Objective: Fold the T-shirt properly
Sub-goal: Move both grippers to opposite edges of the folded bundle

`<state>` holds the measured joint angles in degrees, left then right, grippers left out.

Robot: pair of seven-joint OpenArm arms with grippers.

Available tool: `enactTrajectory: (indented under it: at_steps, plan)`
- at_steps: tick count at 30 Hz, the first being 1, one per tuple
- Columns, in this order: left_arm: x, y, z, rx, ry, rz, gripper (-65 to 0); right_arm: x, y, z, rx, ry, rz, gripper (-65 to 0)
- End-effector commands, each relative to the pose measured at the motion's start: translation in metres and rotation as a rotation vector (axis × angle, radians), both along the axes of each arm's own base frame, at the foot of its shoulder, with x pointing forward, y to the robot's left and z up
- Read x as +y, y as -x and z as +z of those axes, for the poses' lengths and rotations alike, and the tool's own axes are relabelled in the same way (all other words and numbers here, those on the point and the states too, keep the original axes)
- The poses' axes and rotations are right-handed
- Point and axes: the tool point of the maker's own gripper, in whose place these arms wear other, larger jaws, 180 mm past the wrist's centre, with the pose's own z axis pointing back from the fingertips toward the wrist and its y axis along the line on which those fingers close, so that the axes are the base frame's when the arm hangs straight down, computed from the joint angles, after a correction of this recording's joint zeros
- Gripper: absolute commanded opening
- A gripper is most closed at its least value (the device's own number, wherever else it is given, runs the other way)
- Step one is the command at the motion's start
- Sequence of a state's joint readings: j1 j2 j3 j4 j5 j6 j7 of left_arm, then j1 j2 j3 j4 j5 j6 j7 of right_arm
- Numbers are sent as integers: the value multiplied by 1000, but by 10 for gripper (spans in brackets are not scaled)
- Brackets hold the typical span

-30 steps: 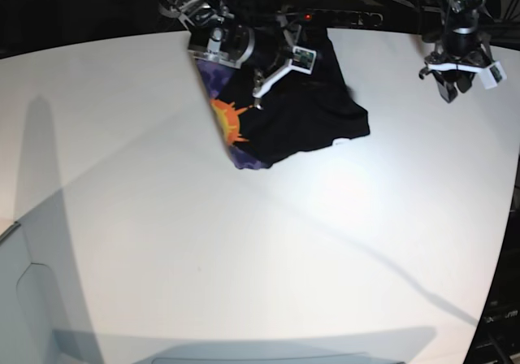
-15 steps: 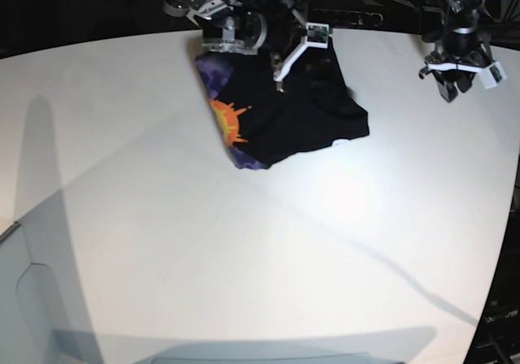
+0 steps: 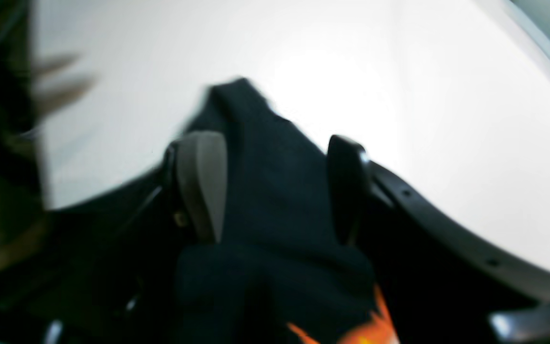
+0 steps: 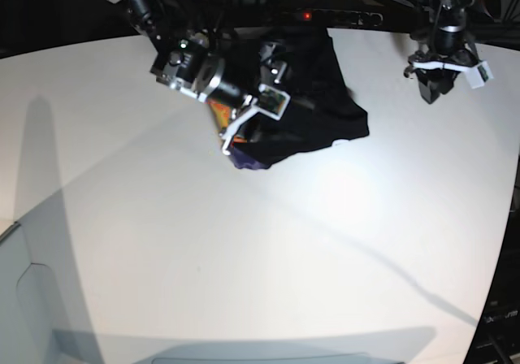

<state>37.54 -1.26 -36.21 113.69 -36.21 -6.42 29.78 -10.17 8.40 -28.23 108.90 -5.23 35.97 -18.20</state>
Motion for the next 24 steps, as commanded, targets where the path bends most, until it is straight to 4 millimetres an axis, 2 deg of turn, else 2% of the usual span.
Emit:
enactTrajectory:
  at_steps: [1,4,6,9,14,17,21,24]
  plan:
    - [-13,-7,3,-27,14,-34,-403,-2,-11,18,-37,-56,-20,-305]
    - [-56,-19,-13,-16,94,-115,-403,-18,-30,24,-51,-64,-77,-305]
    - [-75,-24,-23,-3,115,-144,-403,-31,-40,26,-55,-66,-120,-305]
    - [-93,-29,-34,19,114,-169,-403,-47,-50,26,-64,-57,-171,-305]
    - [-123,-33,-57,64,159,-230,-403,-62,-58,25,-70,-45,-215,-305]
    - [-133,-34,-73,97,189,-246,-406,-71,-63,25,-74,-40,-240,-305]
    - [-133,-34,-87,126,203,-238,-413,-85,-76,32,-102,-34,-283,-305]
    - [-133,-40,-97,139,215,-233,-503,-94,-86,40,-129,-33,-312,-305]
